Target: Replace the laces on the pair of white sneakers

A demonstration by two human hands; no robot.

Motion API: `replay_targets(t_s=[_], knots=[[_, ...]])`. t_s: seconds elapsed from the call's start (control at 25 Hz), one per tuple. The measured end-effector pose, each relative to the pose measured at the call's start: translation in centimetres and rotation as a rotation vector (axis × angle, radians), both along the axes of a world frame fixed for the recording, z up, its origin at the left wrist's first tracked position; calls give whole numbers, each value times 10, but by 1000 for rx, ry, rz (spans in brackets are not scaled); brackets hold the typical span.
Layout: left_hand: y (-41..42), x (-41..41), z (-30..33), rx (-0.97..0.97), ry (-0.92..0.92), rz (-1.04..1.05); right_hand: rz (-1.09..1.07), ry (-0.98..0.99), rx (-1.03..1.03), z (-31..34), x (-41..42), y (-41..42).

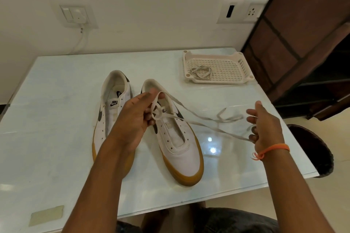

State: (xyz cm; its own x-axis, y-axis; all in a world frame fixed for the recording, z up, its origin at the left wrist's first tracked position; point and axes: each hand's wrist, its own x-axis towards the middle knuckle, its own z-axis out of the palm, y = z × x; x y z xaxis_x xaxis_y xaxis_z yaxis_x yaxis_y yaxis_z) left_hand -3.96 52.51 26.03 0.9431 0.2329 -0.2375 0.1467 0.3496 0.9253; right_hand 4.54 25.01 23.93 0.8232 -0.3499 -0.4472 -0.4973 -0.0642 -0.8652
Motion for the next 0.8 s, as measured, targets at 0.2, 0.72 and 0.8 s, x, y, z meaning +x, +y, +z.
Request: replay_targets(t_s=[0.2,0.72,0.8], knots=[[-15,4,-8,96,0,-98,408,-95,-648,-12,-11,23],[-74,0,-19,509,-43,-453,506,93,358,7,-37,73],[-83,2,-22,578,-38,-338,550,76,297,3,-33,66]])
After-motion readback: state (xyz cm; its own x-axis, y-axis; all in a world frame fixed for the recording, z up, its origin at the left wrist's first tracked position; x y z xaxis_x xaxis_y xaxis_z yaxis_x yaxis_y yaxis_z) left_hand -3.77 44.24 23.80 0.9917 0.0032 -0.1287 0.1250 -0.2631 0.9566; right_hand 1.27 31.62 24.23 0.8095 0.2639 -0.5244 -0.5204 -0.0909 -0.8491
